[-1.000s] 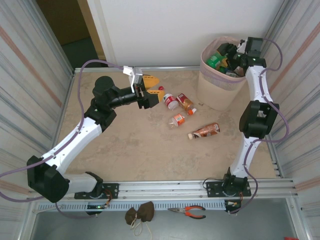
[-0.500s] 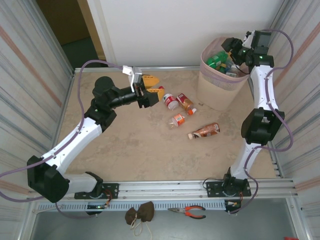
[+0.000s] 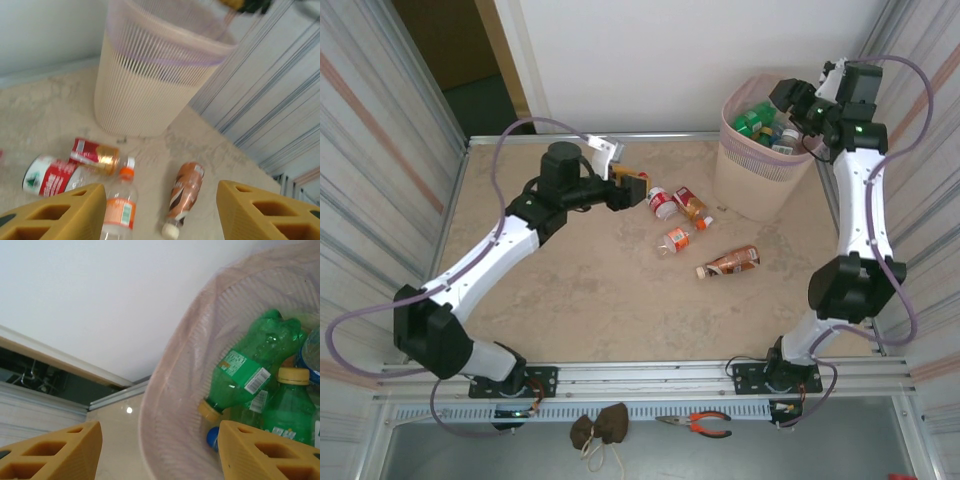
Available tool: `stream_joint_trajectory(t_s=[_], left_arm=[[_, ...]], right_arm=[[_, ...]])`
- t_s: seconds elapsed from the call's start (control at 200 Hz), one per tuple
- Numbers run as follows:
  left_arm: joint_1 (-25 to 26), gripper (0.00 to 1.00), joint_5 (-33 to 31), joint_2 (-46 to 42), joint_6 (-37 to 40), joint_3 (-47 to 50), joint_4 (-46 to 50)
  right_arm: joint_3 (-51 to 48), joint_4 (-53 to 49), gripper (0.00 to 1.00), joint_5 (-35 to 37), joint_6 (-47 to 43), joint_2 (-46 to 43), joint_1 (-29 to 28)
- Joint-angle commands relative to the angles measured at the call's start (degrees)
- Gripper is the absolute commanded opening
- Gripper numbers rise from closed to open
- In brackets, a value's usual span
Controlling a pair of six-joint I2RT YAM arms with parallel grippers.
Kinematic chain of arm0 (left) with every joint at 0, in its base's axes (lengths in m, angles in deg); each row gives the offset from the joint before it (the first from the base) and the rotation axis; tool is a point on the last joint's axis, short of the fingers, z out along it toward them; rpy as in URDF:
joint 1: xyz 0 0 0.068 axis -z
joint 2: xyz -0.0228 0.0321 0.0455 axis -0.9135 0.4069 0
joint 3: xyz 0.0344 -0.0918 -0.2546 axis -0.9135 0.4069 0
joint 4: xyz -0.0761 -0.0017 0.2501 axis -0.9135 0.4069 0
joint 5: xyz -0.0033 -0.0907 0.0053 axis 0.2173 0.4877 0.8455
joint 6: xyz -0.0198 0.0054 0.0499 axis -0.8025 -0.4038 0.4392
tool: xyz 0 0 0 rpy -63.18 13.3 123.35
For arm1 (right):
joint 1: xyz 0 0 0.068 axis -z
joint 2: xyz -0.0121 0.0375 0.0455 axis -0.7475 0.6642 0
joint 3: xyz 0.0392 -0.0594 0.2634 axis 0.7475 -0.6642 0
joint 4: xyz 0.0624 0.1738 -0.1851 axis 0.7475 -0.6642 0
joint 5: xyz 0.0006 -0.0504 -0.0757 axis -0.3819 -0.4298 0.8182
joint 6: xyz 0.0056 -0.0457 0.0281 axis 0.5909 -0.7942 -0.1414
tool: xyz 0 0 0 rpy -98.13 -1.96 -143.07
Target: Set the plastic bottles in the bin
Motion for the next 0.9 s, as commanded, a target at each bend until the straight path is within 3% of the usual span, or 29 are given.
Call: stream_joint_trajectory(t_s=[0.0, 0.311, 0.551, 0.897], left_arm=[[1.09, 0.6, -2.66, 2.41, 4.24, -2.49, 8.33], [7.83, 0.71, -9.94, 13.35, 18.15, -9.15, 21.27], [12.24, 0.74, -13.76, 21.83, 22.87, -13.39, 25.62], [13.0, 0.8, -15.2, 32.59, 26.08, -20.57, 29.6]], right_arm=[[-3.9, -0.54, 0.61, 0.91, -3.17, -5.25, -0.25], [-14.29, -1.23, 0.62, 0.86, -6.4, -14.94, 1.83], [-20.39, -1.59, 0.62, -0.2, -7.65, -20.85, 4.02], [-23.39, -1.62, 0.63, -1.22, -8.54, -23.87, 5.26]])
